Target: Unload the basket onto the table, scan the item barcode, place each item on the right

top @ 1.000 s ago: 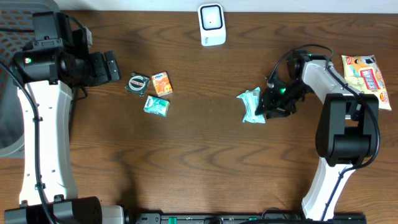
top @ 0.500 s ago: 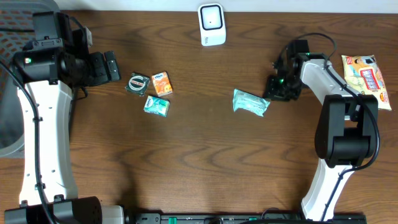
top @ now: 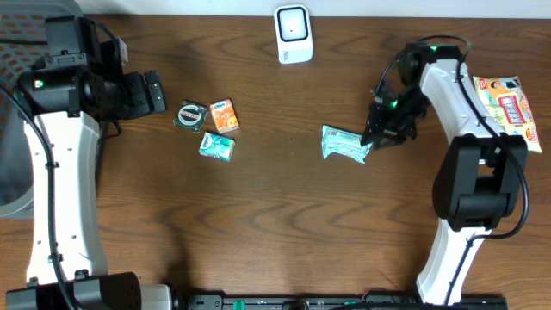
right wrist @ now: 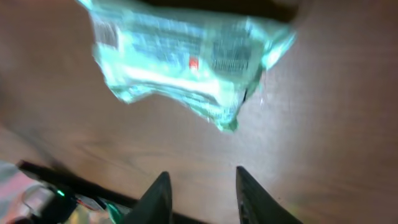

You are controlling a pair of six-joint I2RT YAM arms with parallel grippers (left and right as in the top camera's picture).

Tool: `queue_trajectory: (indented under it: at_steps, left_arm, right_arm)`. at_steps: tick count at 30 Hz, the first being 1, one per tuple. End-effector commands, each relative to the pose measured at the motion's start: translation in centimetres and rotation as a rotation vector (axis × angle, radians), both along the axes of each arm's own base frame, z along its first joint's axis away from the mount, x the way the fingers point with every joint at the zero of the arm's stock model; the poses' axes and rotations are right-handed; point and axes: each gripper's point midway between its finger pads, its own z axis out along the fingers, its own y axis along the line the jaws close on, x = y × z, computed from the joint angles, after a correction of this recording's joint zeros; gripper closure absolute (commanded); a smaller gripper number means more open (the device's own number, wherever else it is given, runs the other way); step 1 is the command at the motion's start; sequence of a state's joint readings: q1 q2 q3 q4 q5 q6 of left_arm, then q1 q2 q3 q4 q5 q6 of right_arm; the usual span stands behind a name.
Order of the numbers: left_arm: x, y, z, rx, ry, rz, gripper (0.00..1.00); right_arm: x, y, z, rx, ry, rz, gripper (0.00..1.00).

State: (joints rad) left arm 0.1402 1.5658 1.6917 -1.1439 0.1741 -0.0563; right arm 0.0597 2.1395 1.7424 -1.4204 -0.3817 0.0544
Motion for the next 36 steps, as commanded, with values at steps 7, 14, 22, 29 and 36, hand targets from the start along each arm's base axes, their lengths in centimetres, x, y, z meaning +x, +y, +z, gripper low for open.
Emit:
queue_trajectory:
  at_steps: [7,14,22,29,36]
  left_arm:
    - [0.0,0.1,-0.2,-0.003,0.006,0.009,0.02]
    - [0.0,0.1,-0.2,-0.003,0.006,0.009,0.02]
    - [0.0,0.1,-0.2,-0.003,0.006,0.009,0.02]
    - [0.0,0.1,-0.2,-0.003,0.006,0.009,0.02]
    - [0.0,0.1,-0.2,-0.003,0.006,0.009,0.02]
  right_arm:
    - [-2.3,1.5,-5.9,-0.118,0.004,0.074,0.85]
    - [2.2,-1.5,-7.7,-0.312,-0.161,-0.086,0.68]
    - [5.9,1.6,-4.9,-0.088,-0.258,-0.110,0.56]
    - [5.9,2.8,-3.4,0.074,-0.245,-0.108,0.54]
    - [7.0,2.2,-3.3,0.083,-0.284,-0.126,0.41]
